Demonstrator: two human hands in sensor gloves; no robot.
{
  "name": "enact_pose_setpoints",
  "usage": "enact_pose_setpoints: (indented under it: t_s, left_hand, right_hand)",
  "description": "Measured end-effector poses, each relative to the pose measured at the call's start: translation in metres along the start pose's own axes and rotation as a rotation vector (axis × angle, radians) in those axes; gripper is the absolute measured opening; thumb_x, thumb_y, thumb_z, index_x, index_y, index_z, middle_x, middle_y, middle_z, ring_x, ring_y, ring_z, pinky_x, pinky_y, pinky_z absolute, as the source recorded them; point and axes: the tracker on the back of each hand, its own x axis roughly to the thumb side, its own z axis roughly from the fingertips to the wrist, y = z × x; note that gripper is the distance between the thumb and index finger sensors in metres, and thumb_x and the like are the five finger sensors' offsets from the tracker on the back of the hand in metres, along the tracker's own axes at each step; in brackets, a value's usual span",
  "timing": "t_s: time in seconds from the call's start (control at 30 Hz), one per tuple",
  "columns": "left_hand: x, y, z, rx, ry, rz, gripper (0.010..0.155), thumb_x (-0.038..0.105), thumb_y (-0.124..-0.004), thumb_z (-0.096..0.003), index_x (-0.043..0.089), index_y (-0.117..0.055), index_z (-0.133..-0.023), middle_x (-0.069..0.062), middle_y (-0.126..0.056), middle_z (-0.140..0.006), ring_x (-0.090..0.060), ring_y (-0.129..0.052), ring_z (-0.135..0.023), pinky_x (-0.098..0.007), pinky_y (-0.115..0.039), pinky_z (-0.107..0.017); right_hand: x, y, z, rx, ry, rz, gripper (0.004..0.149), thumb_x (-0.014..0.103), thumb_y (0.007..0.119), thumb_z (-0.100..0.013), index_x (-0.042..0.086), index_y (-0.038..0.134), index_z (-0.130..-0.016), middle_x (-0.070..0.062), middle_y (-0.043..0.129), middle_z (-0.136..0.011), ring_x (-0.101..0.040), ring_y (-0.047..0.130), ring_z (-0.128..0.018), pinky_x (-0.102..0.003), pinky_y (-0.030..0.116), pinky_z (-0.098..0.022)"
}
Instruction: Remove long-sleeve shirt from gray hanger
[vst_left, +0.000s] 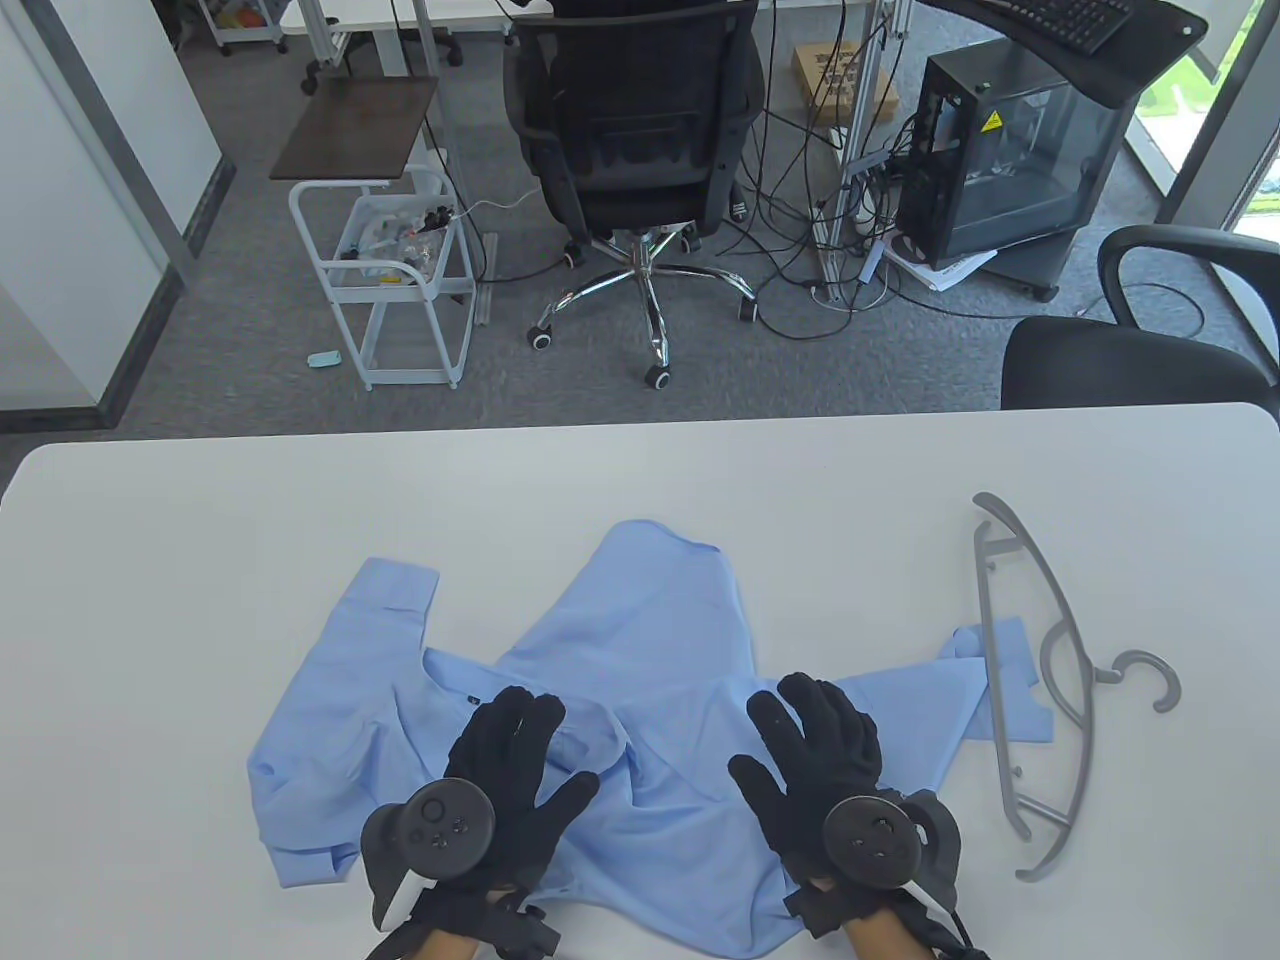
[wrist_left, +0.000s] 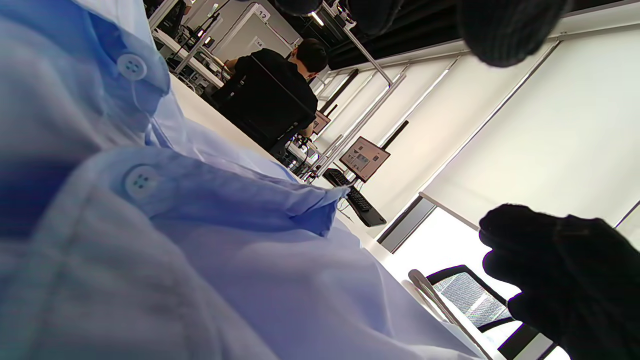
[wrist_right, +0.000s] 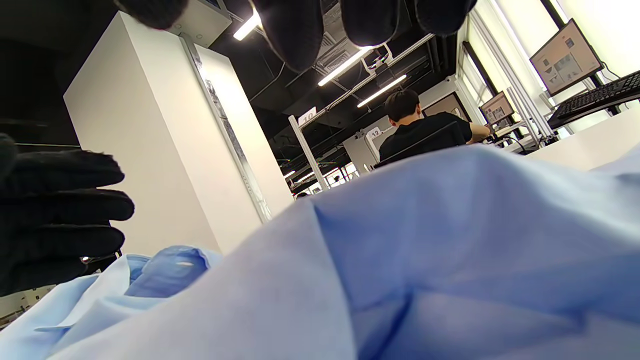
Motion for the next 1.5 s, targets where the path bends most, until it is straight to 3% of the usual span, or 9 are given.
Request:
enact_pose_setpoints:
  t_s: [0.7,1.03,1.5]
  left_hand:
    - [0.0011,-0.0018,0.0,-0.01,-0.008,-0.022,0.082,0.068,-0.07,-0.0489,0.029,-0.043,-0.116,-0.015,-0.031,-0.124,-0.06,-0.032,-0.111,-0.069,-0.026,-0.077]
    - [0.001,-0.0017,0.0002,-0.011,-0.012,-0.017,0.092,0.068,-0.069,-0.049,0.025,-0.026,-0.117,-0.015,-0.031,-0.124,-0.059,-0.032,-0.111,-0.07,-0.026,-0.077]
    - [0.0007,-0.0008,0.0007,-0.003,-0.026,-0.036,0.088,0.07,-0.068,-0.0483,0.027,-0.034,-0.117,-0.014,-0.032,-0.125,-0.057,-0.03,-0.113,-0.069,-0.024,-0.078]
  right_hand:
    - [0.0029,0.0033,0.0011,0.039,-0.028,-0.005,0.065,0.056,0.065,-0.061,0.016,0.06,-0.112,-0.028,0.048,-0.116,-0.063,0.047,-0.102,-0.082,0.035,-0.064]
    - [0.0036,0.0035,0.0015,0.036,-0.026,0.001,0.065,0.055,0.065,-0.061,0.015,0.06,-0.113,-0.028,0.049,-0.115,-0.063,0.045,-0.102,-0.082,0.033,-0.063]
    - [0.0044,0.0038,0.0025,0.026,-0.019,0.007,0.065,0.055,0.064,-0.062,0.015,0.06,-0.112,-0.028,0.049,-0.115,-0.064,0.044,-0.101,-0.083,0.03,-0.061]
